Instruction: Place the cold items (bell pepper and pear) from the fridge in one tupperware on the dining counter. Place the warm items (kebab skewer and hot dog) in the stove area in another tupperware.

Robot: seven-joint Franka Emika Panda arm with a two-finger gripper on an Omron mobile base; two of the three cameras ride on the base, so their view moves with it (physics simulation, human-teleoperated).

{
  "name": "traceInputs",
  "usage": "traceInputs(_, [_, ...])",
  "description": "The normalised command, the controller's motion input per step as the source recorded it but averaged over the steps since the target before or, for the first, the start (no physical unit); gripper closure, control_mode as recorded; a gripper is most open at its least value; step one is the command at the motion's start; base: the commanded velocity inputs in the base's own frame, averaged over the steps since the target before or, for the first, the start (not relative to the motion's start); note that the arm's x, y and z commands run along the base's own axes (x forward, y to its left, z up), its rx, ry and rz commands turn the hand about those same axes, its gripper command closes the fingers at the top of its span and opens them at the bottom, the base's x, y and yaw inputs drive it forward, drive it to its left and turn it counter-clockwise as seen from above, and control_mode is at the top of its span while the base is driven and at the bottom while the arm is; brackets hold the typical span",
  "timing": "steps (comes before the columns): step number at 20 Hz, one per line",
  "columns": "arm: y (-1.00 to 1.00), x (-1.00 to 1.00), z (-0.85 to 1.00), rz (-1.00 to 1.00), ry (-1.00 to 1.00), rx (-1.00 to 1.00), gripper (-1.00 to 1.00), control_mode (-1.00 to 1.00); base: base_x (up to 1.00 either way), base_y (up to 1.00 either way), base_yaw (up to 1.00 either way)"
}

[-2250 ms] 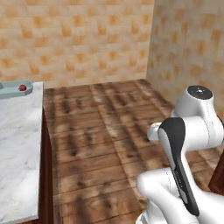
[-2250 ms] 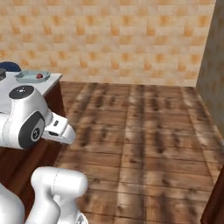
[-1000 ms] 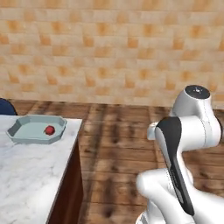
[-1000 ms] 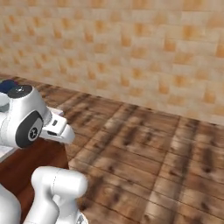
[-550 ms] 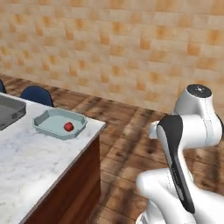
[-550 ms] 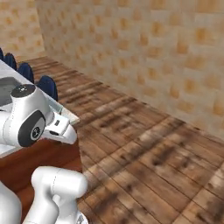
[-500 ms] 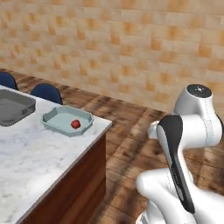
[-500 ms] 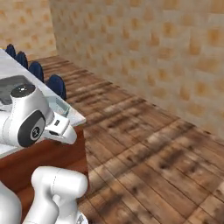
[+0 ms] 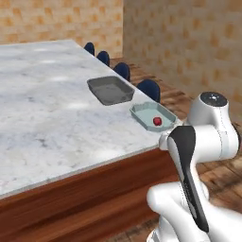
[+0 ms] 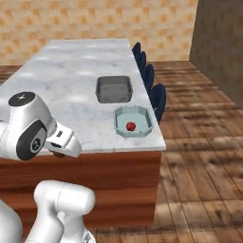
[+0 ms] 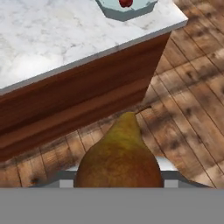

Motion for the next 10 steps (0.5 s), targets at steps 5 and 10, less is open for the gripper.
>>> traceInputs(5, [0.00,0.00,0.00,0.00,0.00,0.00,1.00,1.00,0.13,-0.99,0.32])
traceInputs(10, [0.00,0.00,0.00,0.00,0.00,0.00,1.00,1.00,0.45,-0.58,0.01])
